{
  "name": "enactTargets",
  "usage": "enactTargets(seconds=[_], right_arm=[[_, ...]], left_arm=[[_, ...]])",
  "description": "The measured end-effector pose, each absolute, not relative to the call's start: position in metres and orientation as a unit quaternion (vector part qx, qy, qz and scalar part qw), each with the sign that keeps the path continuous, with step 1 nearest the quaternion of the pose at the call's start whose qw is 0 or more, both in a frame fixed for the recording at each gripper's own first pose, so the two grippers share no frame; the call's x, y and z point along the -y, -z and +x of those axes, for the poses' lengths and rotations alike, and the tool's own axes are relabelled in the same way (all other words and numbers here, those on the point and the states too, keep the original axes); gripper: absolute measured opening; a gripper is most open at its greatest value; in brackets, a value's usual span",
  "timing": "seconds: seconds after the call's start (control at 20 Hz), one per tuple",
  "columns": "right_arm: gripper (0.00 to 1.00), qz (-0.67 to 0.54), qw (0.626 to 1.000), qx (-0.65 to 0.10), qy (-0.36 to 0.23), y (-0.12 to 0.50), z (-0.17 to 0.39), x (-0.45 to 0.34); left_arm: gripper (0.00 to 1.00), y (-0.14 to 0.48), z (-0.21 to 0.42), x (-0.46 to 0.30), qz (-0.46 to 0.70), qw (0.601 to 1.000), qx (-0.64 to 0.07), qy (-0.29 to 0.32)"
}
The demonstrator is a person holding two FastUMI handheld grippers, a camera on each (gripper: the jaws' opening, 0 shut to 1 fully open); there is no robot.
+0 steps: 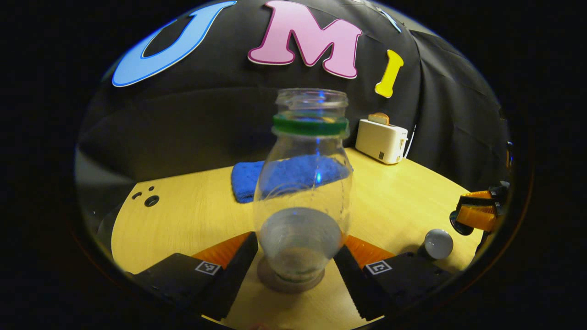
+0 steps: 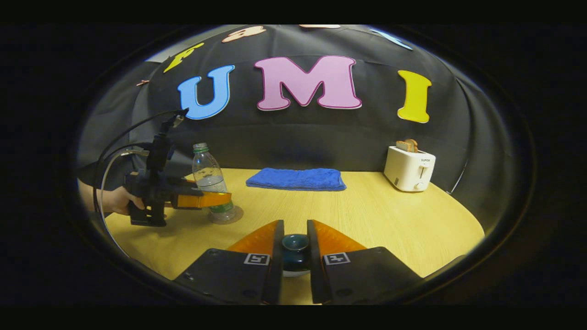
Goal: Open the teacup lid with one hand, grasp the water bottle and pour water into the teacup with the other hand; after pouring, place the water bottle on the coaster and then close the teacup lid.
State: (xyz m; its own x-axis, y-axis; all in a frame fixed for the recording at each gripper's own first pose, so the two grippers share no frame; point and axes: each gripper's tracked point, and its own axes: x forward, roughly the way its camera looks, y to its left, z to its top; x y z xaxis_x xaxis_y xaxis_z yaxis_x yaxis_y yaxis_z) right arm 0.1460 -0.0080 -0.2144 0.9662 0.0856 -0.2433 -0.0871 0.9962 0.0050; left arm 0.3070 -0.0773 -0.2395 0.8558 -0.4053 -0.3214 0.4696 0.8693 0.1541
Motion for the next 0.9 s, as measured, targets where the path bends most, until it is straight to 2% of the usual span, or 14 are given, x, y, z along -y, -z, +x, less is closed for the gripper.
enactTargets(seconds=[0.3,0.55,0.6,0.65,0.85,0.9], right_arm=[[0.28,-0.008,0.991,-0.12,-0.063,0.239,0.155,-0.003],[0.28,-0.013,0.988,-0.142,-0.058,0.269,0.154,-0.004],[0.23,-0.015,0.989,-0.139,-0.052,0.27,0.152,-0.001],[0.29,-0.017,0.99,-0.134,-0.048,0.269,0.153,0.001],[0.35,-0.013,0.989,-0.136,-0.049,0.27,0.155,0.0],[0.45,-0.015,0.99,-0.132,-0.048,0.266,0.153,0.0]], left_arm=[[0.98,0.237,0.234,0.046,0.037,0.967,-0.15,0.202],[0.97,0.235,0.176,0.028,0.007,0.967,-0.167,0.194],[0.96,0.234,0.169,0.026,0.003,0.967,-0.166,0.193],[0.96,0.232,0.164,0.025,0.0,0.967,-0.166,0.193],[0.96,0.229,0.147,0.03,-0.012,0.967,-0.167,0.191],[0.96,0.227,0.143,0.032,-0.013,0.968,-0.165,0.191]])
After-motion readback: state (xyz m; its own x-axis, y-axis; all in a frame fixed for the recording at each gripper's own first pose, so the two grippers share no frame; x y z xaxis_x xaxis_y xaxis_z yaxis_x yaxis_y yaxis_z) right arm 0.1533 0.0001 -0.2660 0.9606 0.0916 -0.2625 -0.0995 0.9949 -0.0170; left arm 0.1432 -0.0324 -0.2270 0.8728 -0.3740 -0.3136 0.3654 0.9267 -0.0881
